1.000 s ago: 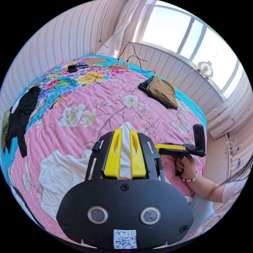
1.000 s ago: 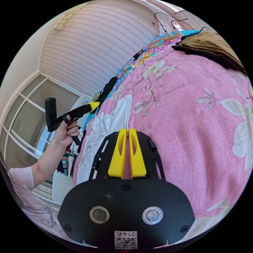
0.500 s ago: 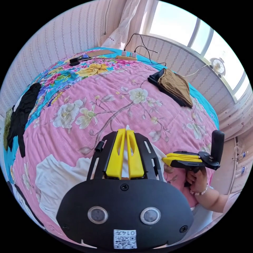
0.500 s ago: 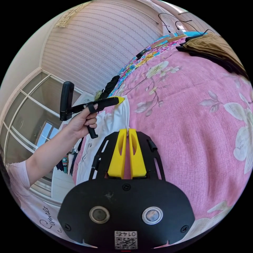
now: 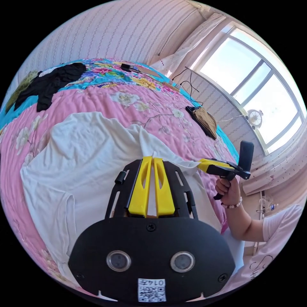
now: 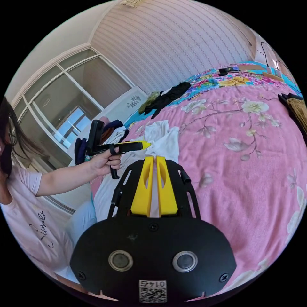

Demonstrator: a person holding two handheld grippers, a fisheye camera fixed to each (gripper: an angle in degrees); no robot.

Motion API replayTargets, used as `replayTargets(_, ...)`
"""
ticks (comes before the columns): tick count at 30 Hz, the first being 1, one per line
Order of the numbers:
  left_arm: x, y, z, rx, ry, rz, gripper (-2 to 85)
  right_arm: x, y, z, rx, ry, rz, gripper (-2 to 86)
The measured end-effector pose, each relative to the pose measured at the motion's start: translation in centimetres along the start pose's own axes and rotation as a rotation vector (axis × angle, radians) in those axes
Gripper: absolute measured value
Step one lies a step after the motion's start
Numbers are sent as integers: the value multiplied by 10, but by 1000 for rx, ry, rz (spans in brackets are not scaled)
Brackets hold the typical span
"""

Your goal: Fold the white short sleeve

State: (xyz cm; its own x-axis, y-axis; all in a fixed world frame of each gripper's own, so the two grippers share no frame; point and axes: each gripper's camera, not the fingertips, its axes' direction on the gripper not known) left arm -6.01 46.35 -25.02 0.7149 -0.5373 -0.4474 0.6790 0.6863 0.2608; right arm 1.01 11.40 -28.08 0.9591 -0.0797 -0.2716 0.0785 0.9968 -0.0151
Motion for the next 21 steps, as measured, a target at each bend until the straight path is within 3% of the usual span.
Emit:
replayTargets(4,-20,7,-10,-20,4,-34,-8,4,-6,16,-182,-140,-37,7)
replayTargets(9,-30,3,-30,9,0,-29,-6,-6,-11,8,-228,-74,-104,10)
replayTargets(21,-27,-38,-43,17,-57,36,1,-4,-17,0,-87,-17,-22,60)
